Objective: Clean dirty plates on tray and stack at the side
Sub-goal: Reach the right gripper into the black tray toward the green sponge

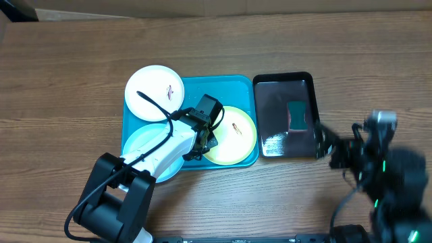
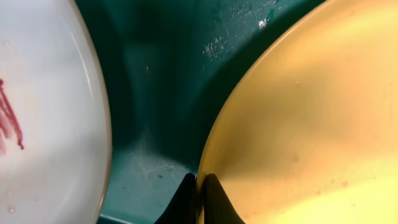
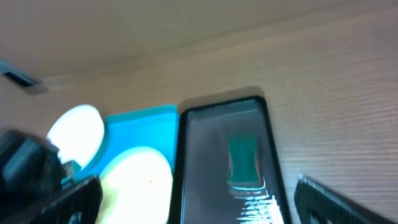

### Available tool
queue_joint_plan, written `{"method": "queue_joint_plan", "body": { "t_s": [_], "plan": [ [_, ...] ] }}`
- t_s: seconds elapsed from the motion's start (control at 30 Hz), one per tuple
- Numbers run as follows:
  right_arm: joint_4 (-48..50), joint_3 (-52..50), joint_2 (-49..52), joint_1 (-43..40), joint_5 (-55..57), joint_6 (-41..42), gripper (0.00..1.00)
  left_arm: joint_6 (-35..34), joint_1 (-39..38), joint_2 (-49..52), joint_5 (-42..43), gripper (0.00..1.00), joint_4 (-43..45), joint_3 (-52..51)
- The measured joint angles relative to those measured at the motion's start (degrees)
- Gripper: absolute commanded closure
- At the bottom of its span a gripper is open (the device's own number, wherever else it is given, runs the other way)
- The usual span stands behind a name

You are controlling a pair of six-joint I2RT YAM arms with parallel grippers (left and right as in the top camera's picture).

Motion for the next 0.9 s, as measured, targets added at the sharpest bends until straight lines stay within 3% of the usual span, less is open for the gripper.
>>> {"method": "queue_joint_plan", "body": {
  "t_s": [0.17,0.27,0.37,0.43,0.5,0.67,0.9],
  "plan": [
    [-15.91,21.09,22.71,0.00,-0.13,-0.02,0.01,0.00,0.00,0.00,0.00,0.96,0.02,0.00],
    [-18.29,27.45,31.39,0.00,-0.85,-0.33,0.17,0.00,0.00,0.00,0.00,0.96,0.02,0.00],
    [-18.75,28.48,37.40,0.17,-1.51,-0.92,0.46,0.00,0.00,0.00,0.02,0.96,0.04,0.00],
    [-19.82,28.48,41.05,0.68,-1.73,-1.88,0.60,0.00,0.00,0.00,0.00,0.96,0.04,0.00],
    [-20.39,28.48,44.85,1.62,-1.73,-2.67,0.62,0.00,0.00,0.00,0.00,0.96,0.02,0.00],
    [-20.68,28.46,53.02,3.98,0.20,-3.65,0.47,0.00,0.00,0.00,0.00,0.96,0.02,0.00],
    [-19.32,28.46,61.11,4.42,3.72,-4.61,0.45,0.00,0.00,0.00,0.00,0.96,0.04,0.00]
  ]
}}
